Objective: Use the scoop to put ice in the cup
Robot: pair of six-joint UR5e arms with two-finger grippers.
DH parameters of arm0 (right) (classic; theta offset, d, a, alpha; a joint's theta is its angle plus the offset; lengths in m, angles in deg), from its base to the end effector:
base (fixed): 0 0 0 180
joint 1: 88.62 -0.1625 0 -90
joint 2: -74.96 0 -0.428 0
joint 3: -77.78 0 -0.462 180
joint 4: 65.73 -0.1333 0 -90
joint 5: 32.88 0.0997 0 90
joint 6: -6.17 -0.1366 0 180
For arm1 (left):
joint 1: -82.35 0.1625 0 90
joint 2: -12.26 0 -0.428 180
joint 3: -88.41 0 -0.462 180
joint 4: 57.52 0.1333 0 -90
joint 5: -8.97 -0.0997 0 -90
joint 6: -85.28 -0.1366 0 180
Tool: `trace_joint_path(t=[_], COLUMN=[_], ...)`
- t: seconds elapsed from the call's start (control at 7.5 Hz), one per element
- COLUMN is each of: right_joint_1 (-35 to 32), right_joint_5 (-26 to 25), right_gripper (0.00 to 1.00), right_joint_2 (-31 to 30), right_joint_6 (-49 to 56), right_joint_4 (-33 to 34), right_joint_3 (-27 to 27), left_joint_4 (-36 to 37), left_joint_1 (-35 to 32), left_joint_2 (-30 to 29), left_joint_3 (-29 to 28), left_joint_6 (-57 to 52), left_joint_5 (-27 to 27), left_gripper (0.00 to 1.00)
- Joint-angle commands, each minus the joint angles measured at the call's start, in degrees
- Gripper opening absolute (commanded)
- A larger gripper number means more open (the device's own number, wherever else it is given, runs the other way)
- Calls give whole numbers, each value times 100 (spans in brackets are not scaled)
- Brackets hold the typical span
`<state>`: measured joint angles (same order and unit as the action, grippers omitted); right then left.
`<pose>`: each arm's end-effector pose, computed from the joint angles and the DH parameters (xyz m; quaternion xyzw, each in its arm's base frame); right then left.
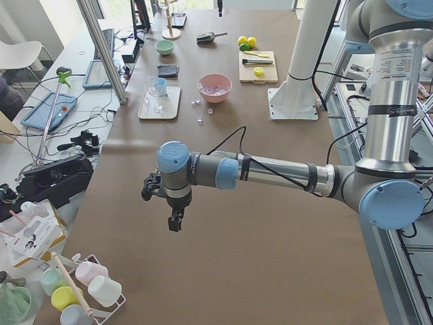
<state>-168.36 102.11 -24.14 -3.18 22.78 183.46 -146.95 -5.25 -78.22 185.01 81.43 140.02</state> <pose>-0.0535 -0.5020 0.6138 -0.0009 -0.3872 -0.0342 0.9214 -0.0196 -0.5741 0.6246 0.0576 0.3493 0.0708 0.9325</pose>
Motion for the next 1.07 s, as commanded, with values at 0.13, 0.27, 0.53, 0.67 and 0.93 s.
trace_joint_path(t=[0.13, 0.27, 0.53, 0.67, 0.93], right_joint_1=[-551, -569, -577, -578, -578], right_joint_5=[-201, -202, -272, -289, -298], right_gripper=[99, 99, 99, 99, 99], right_joint_2=[-136, -154, -136, -145, -145], right_joint_6=[697, 697, 697, 697, 697], right_joint_4=[501, 492, 492, 492, 492], right_joint_3=[75, 84, 41, 32, 32], left_joint_4=[4, 13, 13, 13, 13], left_joint_1=[5, 5, 5, 5, -3], left_joint_2=[-14, -14, -22, -23, -14], left_joint_3=[-1, -1, -9, 8, 8], left_joint_6=[34, 34, 43, 43, 43], left_joint_5=[0, 0, 0, 8, 0], left_gripper=[99, 99, 99, 99, 99])
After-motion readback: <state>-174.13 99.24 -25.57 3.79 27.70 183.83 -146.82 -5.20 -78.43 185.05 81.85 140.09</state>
